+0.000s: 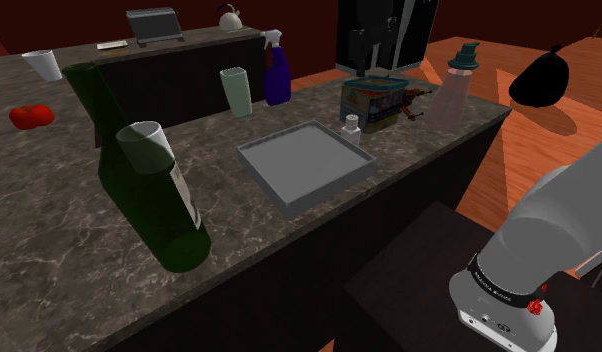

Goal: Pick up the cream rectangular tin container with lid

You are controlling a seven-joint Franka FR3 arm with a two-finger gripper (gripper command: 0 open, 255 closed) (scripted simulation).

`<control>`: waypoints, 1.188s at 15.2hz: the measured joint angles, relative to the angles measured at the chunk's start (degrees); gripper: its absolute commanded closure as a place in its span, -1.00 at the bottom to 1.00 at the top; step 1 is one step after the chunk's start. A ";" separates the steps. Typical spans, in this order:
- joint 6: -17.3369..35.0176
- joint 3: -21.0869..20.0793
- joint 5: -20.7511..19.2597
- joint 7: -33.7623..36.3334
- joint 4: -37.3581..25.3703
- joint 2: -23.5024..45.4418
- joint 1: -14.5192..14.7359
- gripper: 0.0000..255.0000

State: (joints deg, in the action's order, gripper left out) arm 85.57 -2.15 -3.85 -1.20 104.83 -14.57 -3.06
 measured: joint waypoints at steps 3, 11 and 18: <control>-1.27 -0.01 -1.19 0.41 -4.34 4.62 -0.35 -1.00; 3.48 0.12 -1.33 0.75 1.40 3.86 -0.43 1.00; 3.71 0.12 -1.32 0.76 1.71 3.70 -0.43 1.00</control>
State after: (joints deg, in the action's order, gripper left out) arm 89.28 -2.03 -5.17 -0.44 106.54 -10.87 -3.49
